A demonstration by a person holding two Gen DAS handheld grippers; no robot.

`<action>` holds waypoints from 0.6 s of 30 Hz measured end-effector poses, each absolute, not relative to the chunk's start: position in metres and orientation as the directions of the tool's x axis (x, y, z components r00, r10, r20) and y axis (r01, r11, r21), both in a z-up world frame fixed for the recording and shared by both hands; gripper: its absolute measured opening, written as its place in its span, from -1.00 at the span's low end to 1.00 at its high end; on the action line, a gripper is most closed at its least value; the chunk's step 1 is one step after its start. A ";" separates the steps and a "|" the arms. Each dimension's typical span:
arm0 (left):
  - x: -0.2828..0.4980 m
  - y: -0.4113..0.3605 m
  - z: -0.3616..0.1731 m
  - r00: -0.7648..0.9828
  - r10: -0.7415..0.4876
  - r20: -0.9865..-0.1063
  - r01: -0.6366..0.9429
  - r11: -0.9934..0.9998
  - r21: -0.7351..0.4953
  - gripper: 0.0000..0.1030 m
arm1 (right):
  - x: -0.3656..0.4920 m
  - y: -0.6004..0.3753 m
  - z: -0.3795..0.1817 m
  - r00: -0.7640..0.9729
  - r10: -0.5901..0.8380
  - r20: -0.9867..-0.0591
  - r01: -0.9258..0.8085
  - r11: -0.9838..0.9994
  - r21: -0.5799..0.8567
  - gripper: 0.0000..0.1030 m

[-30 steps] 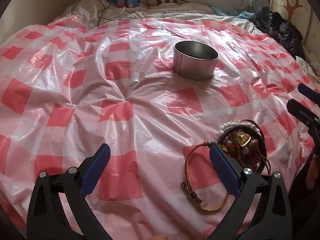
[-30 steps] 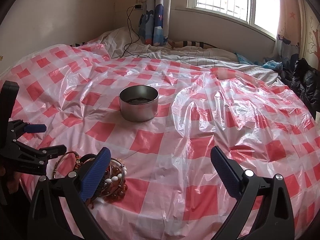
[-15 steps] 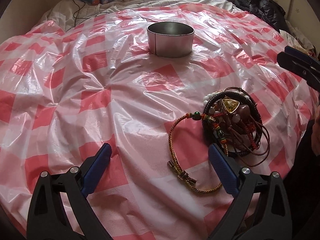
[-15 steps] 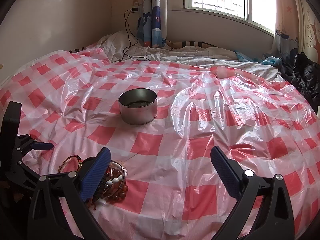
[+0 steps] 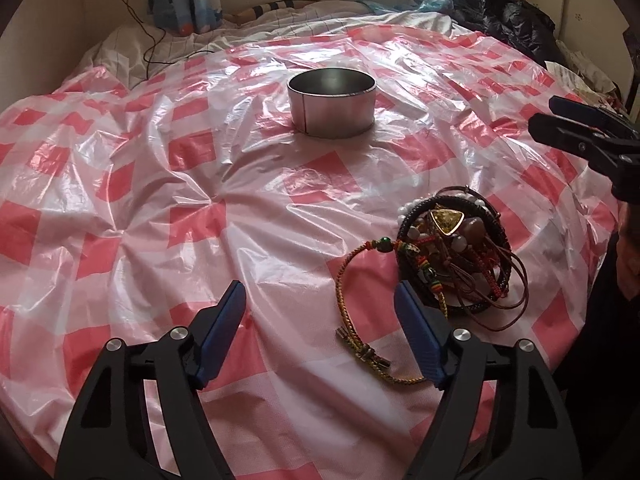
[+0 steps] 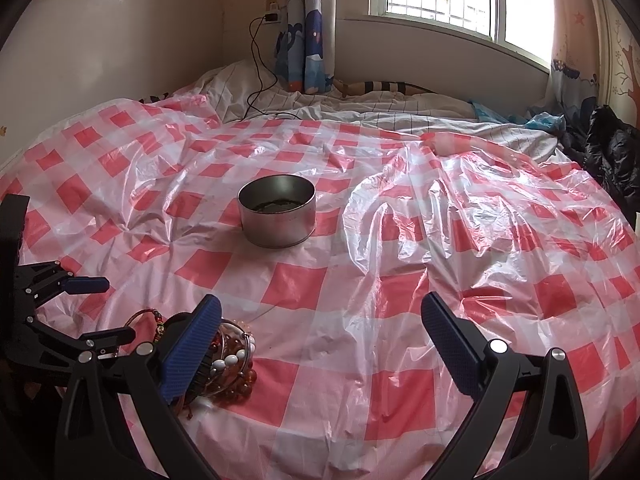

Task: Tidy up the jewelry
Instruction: 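Grasp the gold braided cord bracelet with the left tool and lift it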

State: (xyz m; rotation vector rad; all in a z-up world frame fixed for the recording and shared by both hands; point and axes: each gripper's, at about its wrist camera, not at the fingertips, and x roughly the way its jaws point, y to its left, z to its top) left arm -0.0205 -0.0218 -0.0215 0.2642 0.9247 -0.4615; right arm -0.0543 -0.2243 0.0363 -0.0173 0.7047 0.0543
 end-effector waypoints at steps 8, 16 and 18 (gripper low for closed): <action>-0.028 -0.024 -0.030 0.451 -0.343 -0.824 0.578 0.816 -0.023 -0.67 | -0.056 -0.224 0.037 0.762 0.056 -0.645 -0.065 0.998 0.009 0.86; -0.023 0.000 -0.020 0.466 -0.389 -0.795 0.515 0.850 -0.114 -0.95 | -0.089 -0.195 0.031 0.717 0.212 -0.664 -0.213 0.974 0.081 0.86; -0.020 0.008 -0.014 0.482 -0.406 -0.777 0.491 0.859 -0.144 -0.95 | -0.101 -0.179 0.023 0.701 0.210 -0.682 -0.242 0.969 0.050 0.86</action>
